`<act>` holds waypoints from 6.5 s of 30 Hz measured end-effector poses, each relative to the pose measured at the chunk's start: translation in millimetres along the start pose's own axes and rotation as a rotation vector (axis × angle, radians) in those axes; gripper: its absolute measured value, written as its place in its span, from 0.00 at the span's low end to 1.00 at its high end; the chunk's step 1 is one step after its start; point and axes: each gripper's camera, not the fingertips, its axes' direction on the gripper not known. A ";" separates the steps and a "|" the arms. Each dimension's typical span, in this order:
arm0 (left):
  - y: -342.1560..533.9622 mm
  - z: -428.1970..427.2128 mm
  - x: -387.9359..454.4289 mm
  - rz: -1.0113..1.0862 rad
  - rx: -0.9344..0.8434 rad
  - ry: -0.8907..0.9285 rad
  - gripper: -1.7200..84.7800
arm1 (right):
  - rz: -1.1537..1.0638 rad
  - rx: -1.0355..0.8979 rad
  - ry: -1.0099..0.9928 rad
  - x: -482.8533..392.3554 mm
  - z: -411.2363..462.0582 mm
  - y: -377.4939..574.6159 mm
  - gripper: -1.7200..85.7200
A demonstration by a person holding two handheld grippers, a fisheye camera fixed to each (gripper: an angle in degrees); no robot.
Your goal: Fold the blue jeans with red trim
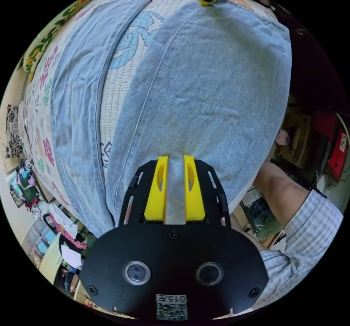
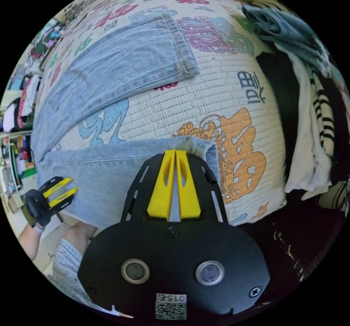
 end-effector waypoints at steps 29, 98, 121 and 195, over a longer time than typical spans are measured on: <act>97.6 3.8 27.4 0.013 0.088 -0.476 0.07 | 0.176 0.223 -0.138 0.2 -140.0 174.6 0.03; 812.3 63.6 -148.0 -1.853 0.990 1.062 0.03 | 0.467 0.082 -0.885 145.5 -313.9 129.0 0.01; 619.4 29.9 -422.4 -1.992 0.858 1.052 0.05 | 0.474 -0.108 -0.613 71.1 -256.3 -279.7 0.05; -312.7 -432.8 -294.1 0.331 0.331 0.575 0.03 | 0.442 0.491 -0.961 189.4 -106.9 -30.4 0.08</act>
